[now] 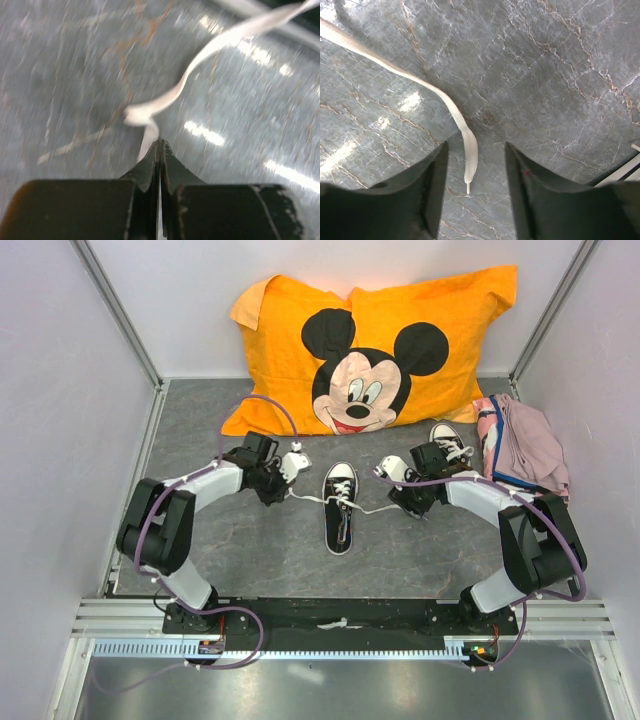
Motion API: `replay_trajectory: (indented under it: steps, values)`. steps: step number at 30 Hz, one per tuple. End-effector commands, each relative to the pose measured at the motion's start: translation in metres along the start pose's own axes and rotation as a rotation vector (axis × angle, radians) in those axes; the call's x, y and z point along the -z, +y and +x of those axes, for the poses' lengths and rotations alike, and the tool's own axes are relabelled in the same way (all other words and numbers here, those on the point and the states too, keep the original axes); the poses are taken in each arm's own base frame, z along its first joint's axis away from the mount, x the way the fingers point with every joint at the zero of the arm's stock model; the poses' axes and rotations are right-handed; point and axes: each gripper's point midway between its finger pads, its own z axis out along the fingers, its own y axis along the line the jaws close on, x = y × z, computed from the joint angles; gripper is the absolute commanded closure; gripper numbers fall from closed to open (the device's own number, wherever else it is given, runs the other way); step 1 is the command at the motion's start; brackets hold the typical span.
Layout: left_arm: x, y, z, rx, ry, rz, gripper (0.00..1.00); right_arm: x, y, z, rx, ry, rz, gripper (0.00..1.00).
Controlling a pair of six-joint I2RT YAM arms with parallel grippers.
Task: Tie the shoes
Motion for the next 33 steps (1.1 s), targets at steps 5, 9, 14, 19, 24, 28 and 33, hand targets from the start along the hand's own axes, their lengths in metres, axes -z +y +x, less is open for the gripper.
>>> replay_trajectory:
  steps: [5, 9, 14, 19, 24, 28, 33]
  values:
    - [0.066, 0.014, 0.001, 0.108, -0.136, 0.04, 0.99, -0.003, -0.009, 0.025, 0.003, 0.071, 0.057, 0.67]
    - [0.076, 0.017, 0.008, 0.181, -0.159, 0.054, 0.98, -0.002, -0.012, 0.026, -0.009, 0.069, 0.064, 0.79]
    - [0.067, 0.017, 0.001, 0.121, -0.202, 0.04, 0.66, -0.001, -0.012, 0.022, -0.019, 0.058, 0.056, 0.91]
    - [0.043, 0.018, -0.01, 0.064, -0.159, 0.049, 0.54, -0.002, -0.01, 0.021, -0.031, 0.057, 0.041, 1.0]
    - [0.016, 0.018, -0.018, -0.007, -0.12, 0.06, 0.55, 0.0, -0.011, 0.016, -0.045, 0.045, 0.043, 1.0]
    - [-0.001, 0.017, -0.009, -0.076, -0.053, 0.029, 0.56, 0.001, -0.011, 0.016, -0.053, 0.044, 0.042, 1.0]
    - [-0.005, 0.013, 0.008, -0.131, 0.035, 0.019, 0.87, 0.003, -0.012, 0.016, -0.052, 0.04, 0.047, 1.0]
